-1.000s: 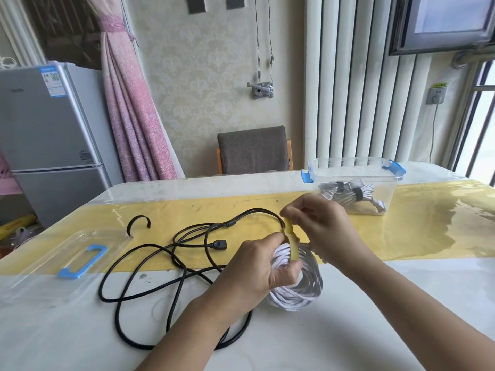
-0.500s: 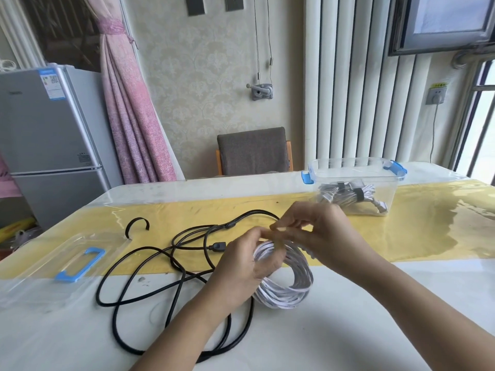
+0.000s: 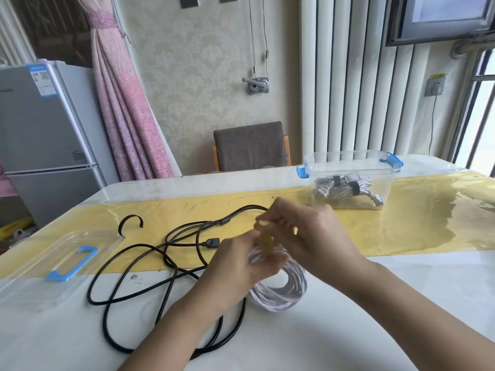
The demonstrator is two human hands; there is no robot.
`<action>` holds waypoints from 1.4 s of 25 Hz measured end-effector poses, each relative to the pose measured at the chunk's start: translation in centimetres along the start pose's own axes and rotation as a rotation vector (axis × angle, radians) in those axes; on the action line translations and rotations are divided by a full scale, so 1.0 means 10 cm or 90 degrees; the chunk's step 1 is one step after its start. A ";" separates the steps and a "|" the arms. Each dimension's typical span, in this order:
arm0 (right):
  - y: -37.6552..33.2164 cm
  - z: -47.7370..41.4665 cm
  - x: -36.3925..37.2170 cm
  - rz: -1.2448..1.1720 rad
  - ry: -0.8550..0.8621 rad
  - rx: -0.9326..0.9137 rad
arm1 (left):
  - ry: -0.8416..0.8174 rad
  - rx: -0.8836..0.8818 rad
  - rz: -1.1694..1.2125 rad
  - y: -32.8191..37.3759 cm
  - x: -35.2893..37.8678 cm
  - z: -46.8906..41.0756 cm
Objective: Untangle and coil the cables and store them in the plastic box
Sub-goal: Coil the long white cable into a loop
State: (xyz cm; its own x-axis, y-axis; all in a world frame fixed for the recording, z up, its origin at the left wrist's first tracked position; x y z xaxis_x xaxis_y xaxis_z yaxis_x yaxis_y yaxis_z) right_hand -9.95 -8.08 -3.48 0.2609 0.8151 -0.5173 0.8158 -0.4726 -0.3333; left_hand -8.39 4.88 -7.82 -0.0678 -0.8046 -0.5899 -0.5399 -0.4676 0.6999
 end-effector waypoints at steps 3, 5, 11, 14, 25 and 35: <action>0.17 -0.04 -0.11 -0.087 0.001 0.137 | 0.030 0.041 -0.055 0.14 0.07 0.04; 0.24 -0.04 -0.11 -0.142 -0.015 0.207 | 0.062 0.108 -0.125 0.20 0.10 0.07; 0.42 -0.01 -0.06 -0.358 0.060 0.370 | 0.138 0.077 -0.120 0.14 0.05 0.05; 0.45 -0.02 -0.06 -0.491 0.045 0.394 | 0.158 0.046 -0.081 0.09 -0.04 0.04; 0.10 -0.08 -0.09 -0.014 -0.136 -0.002 | 0.040 -0.094 0.198 -0.18 -0.02 -0.06; 0.13 -0.07 -0.10 -0.263 -0.112 0.244 | 0.230 0.177 -0.171 0.18 -0.17 0.07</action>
State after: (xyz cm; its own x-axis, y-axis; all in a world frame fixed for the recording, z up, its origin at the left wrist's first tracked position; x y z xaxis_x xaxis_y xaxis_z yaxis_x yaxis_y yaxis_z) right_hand -8.81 -9.25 -2.82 -0.1554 0.9052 -0.3955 0.5789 -0.2409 -0.7790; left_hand -9.86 5.65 -5.89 0.3703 -0.7678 -0.5228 -0.7045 -0.5990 0.3807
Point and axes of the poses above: each hand's wrist, its own z-axis away from the middle knuckle, its own x-axis out of the palm, y = z × x, the point moved 4 cm from there along -z, towards the middle knuckle, and after that the axes turned 3 degrees about -z, right-handed, at the moved point
